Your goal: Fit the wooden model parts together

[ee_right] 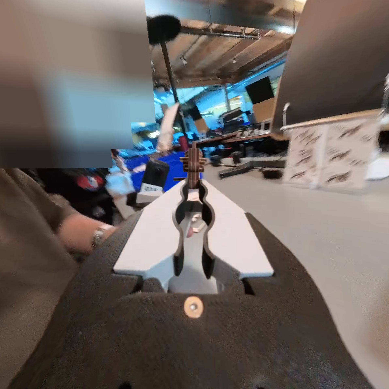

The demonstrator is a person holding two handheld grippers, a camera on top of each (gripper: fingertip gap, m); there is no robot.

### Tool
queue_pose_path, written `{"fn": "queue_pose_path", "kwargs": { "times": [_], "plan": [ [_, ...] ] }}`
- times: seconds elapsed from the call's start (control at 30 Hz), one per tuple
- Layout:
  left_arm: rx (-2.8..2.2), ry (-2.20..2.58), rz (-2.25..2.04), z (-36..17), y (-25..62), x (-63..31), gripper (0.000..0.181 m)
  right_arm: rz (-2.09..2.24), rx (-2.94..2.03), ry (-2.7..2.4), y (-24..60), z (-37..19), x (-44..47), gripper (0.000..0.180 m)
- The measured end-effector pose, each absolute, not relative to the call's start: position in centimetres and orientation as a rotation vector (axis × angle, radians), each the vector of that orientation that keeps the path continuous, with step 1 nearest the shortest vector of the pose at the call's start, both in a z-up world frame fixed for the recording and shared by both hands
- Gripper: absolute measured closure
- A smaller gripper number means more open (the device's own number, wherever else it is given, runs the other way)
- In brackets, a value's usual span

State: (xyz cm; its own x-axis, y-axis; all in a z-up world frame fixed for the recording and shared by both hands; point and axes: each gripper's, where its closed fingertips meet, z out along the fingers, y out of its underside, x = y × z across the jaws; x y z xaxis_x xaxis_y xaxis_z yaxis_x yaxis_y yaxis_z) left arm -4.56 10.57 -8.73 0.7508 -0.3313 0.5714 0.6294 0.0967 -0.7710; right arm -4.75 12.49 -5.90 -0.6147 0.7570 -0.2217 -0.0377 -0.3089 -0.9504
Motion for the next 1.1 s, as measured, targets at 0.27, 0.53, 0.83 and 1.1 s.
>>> {"fn": "queue_pose_path", "kwargs": {
  "times": [0.27, 0.53, 0.83, 1.1],
  "plan": [
    [-1.253, -0.301, -0.657, -7.4, 9.9, -5.0, 0.131, 2.193, -1.009, -1.397, 10.6, -6.5, -5.0, 0.173],
    [-1.237, -0.232, -0.68, -6.9, 9.3, -4.4, 0.155, 2.229, -1.033, -1.402, 10.1, -6.7, -5.1, 0.173],
    [-1.254, -0.216, -0.657, -7.0, 9.4, -4.4, 0.155, 2.264, -1.06, -1.397, 10.3, -6.9, -5.1, 0.173],
    [-1.262, -0.209, -0.641, -7.0, 9.3, -4.4, 0.157, 2.271, -1.071, -1.395, 10.3, -7.0, -5.1, 0.172]
  ]
}}
